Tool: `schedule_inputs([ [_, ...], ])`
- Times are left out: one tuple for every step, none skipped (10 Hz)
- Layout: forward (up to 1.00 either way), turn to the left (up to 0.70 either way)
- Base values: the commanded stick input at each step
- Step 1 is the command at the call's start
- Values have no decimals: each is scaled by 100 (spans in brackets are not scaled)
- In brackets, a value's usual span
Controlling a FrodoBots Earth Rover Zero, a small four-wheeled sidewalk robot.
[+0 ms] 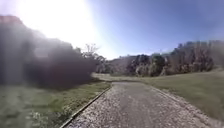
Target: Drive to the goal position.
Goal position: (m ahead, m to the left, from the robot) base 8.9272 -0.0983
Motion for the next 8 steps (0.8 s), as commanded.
schedule_inputs([
  [50,0],
  [50,0],
  [50,0],
  [50,-9],
  [50,-25],
  [50,-27],
  [50,0],
  [50,0],
])
